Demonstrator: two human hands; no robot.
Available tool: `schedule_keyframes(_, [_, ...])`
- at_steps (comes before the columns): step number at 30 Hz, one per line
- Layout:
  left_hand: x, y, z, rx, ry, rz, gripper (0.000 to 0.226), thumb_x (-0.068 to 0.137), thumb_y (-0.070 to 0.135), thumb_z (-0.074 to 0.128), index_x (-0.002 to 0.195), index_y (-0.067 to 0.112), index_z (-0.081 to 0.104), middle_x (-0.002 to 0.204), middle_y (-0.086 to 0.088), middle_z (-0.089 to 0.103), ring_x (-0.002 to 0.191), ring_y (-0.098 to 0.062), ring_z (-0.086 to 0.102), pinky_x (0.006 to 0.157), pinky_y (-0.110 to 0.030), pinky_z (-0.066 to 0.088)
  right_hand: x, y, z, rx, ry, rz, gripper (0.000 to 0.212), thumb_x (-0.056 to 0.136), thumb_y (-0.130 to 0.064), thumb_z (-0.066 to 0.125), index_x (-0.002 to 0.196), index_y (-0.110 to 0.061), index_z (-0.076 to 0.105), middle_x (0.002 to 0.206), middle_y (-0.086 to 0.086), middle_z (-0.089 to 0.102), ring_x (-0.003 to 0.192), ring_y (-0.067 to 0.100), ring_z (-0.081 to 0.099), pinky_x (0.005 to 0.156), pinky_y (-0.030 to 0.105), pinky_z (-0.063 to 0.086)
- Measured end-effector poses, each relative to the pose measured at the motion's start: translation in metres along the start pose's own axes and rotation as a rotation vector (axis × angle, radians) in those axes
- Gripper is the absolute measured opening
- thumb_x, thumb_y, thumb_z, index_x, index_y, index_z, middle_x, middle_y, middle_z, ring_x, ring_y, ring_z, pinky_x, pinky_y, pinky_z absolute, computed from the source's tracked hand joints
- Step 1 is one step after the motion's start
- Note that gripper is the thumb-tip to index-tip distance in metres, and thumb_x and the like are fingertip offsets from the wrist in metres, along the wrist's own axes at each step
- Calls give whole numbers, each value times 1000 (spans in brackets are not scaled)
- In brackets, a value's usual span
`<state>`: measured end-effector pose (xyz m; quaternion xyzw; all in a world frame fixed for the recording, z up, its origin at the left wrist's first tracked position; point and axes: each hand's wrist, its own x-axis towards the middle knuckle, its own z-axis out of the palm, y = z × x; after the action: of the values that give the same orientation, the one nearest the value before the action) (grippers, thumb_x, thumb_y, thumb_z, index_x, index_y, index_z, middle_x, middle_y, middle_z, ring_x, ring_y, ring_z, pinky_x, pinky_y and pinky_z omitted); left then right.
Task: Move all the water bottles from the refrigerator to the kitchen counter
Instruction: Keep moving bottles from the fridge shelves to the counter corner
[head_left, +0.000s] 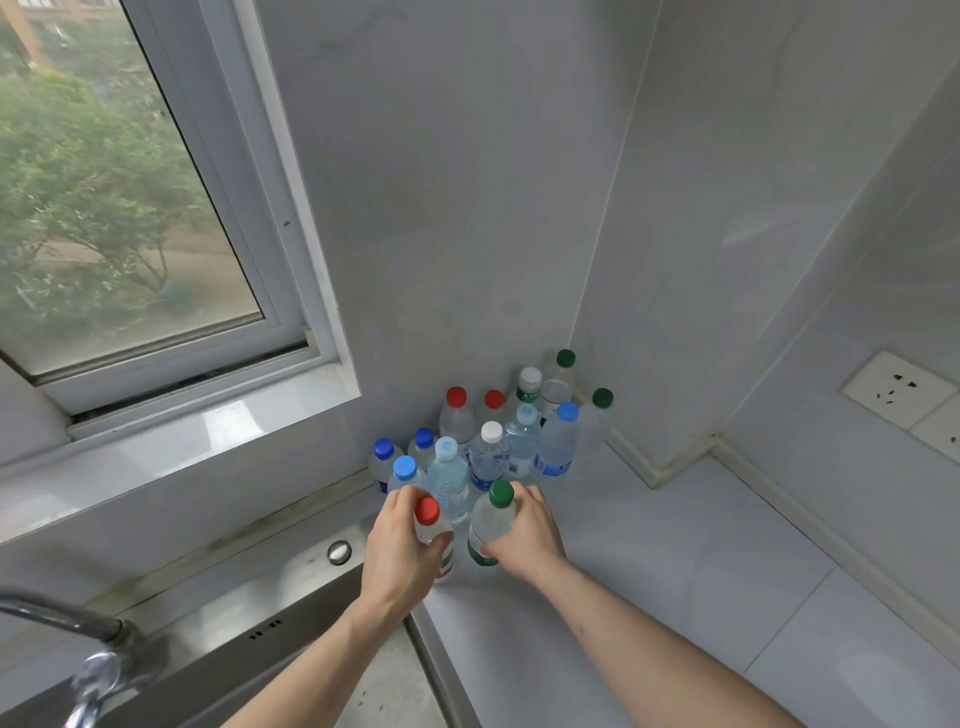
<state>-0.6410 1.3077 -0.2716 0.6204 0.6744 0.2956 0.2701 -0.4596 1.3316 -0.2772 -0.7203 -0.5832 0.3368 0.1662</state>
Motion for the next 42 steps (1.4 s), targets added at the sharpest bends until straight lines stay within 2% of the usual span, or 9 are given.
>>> schedule_keyframes(8, [-5,-9,-10,6,36,83,35,88,24,76,117,31,56,115,17,58,104,-7,58,87,-30,51,8,-8,25,-21,-23,11,61,69,-13,91,118,-26,59,126,-4,51,120,20,57,99,27,48])
schedule_keyframes(17, [-4,-13,-7,-46,8,64,38,93,14,72,114,40,54,115,19,56,108,-10,59,85,-38,60,13,-12,34,30,-1,37,65,76,-11,88,132,-24,60,135,-3,55,129,19,55,106,27,44])
schedule_keyframes(23, [-13,-18,-3,-103,7,58,42,97,14,67,125,42,53,122,22,52,111,-10,59,93,-39,58,-2,-11,29,129,-35,26,81,78,-24,87,149,-31,48,148,-7,56,138,20,52,114,38,46])
schedule_keyframes(26, [-21,-15,-5,-89,-18,29,56,96,17,69,144,33,47,135,16,50,121,-9,54,101,-37,54,-26,-6,19,192,-1,25,85,85,-25,83,157,-29,39,157,-6,46,145,18,45,118,32,39])
schedule_keyframes(28, [-34,-12,-10,-70,-10,33,65,93,16,71,149,31,42,139,16,46,123,-7,50,99,-35,52,-49,0,10,227,8,31,86,88,-23,79,160,-29,32,162,-7,37,151,16,38,122,31,35])
schedule_keyframes(31, [-62,-11,-20,-69,23,71,57,93,16,70,140,38,47,133,22,46,113,-11,56,96,-36,52,-85,13,-9,264,21,36,82,90,-22,76,159,-36,33,161,-13,34,151,12,37,121,37,39])
schedule_keyframes(34, [-88,-10,-27,-83,-24,115,48,93,14,69,128,43,53,130,31,44,116,-9,56,95,-36,55,-120,29,-32,224,52,2,75,92,-22,74,156,-36,38,152,-21,39,145,4,39,121,33,38])
schedule_keyframes(37, [-105,7,-27,-55,-81,218,45,91,13,71,122,43,57,130,33,45,103,-10,57,93,-33,52,-151,43,-59,190,89,-16,71,94,-23,72,155,-38,40,151,-26,38,143,-3,38,122,31,36])
schedule_keyframes(42, [-105,68,-12,-49,-194,402,35,97,18,64,121,43,58,131,29,46,125,-1,48,101,-24,41,-197,67,-108,219,211,9,70,96,-25,70,155,-44,38,155,-35,32,145,-6,35,124,29,32])
